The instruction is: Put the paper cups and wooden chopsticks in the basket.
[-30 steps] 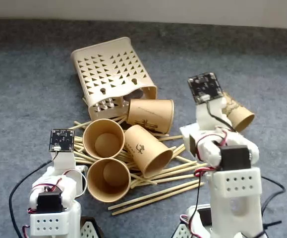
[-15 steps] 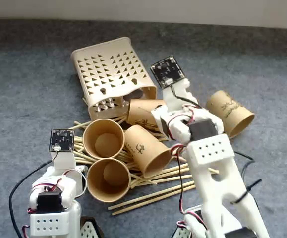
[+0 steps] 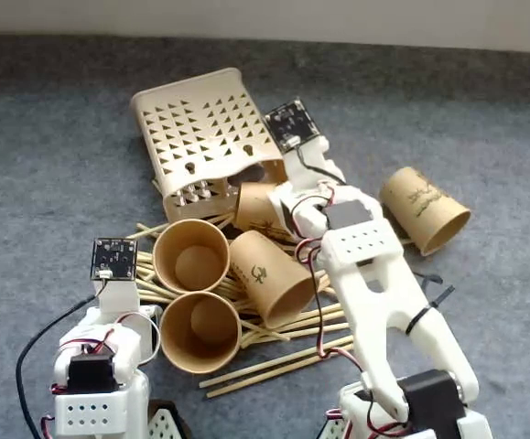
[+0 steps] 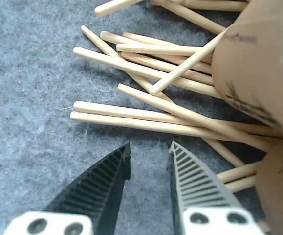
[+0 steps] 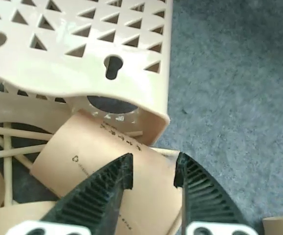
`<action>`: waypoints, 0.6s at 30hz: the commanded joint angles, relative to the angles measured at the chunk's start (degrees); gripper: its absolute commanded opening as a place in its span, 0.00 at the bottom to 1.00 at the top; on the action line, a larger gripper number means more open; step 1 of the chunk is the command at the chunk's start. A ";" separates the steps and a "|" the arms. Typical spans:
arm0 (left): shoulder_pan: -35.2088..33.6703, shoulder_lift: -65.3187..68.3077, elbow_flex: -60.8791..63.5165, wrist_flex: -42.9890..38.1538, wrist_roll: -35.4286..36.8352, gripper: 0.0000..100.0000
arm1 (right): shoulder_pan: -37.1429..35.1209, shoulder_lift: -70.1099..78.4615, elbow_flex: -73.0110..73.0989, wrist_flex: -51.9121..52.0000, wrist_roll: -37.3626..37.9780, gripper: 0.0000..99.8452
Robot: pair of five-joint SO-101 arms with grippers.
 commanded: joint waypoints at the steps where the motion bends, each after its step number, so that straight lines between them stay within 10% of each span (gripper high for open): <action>1: 0.04 -0.40 1.10 0.09 0.00 0.14 | -0.22 0.92 -3.21 -4.62 -0.53 0.15; 18: 0.04 -0.40 1.10 0.09 0.00 0.14 | -0.04 8.48 -2.86 -19.21 -0.62 0.15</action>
